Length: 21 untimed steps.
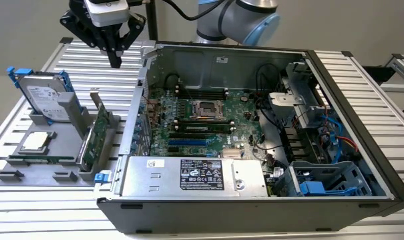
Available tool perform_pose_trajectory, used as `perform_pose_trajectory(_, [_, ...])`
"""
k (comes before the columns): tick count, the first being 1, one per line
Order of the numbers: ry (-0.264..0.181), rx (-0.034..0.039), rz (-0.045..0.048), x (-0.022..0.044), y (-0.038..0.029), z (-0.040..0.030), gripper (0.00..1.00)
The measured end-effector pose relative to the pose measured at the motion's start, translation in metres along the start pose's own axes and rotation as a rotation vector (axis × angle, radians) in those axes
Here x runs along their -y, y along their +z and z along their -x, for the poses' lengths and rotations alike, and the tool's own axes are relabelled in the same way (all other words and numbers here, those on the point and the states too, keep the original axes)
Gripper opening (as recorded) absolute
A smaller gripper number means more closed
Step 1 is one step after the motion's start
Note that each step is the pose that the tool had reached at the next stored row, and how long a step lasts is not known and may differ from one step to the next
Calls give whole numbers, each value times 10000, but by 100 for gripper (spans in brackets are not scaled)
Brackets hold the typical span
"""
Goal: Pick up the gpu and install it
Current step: 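Reach for the gpu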
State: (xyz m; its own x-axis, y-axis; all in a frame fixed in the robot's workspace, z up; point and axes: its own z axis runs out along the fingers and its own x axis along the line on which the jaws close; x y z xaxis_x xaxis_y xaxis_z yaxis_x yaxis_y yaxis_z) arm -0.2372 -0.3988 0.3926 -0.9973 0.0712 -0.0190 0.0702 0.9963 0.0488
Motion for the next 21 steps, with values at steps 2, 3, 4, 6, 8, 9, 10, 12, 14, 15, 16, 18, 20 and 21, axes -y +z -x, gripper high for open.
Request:
perform_pose_trajectory(2, [1, 0, 0, 2, -1, -24, 0])
perform_pose_trajectory(3, [0, 0, -1, 2, -1, -35, 0])
perform_pose_trajectory(4, [0, 1, 0, 3, -1, -46, 0])
perform_pose_trajectory(6, [1, 0, 0, 5, -2, -68, 0])
perform_pose_trajectory(8, [0, 0, 0, 6, -2, -91, 0])
perform_pose_trajectory(9, [1, 0, 0, 7, -2, -103, 0])
perform_pose_trajectory(10, [0, 0, -1, 8, -3, -113, 0])
perform_pose_trajectory(12, [0, 0, 0, 10, -3, -136, 0])
perform_pose_trajectory(14, [0, 0, 0, 11, -4, -158, 0])
perform_pose_trajectory(15, [0, 0, 0, 12, -4, -169, 0])
perform_pose_trajectory(16, [0, 0, 0, 13, -4, -180, 0])
perform_pose_trajectory(18, [0, 0, 0, 14, -4, -203, 0])
perform_pose_trajectory(20, [0, 0, 0, 16, -5, -224, 0])
perform_pose_trajectory(21, [0, 0, 0, 17, -5, -236, 0])
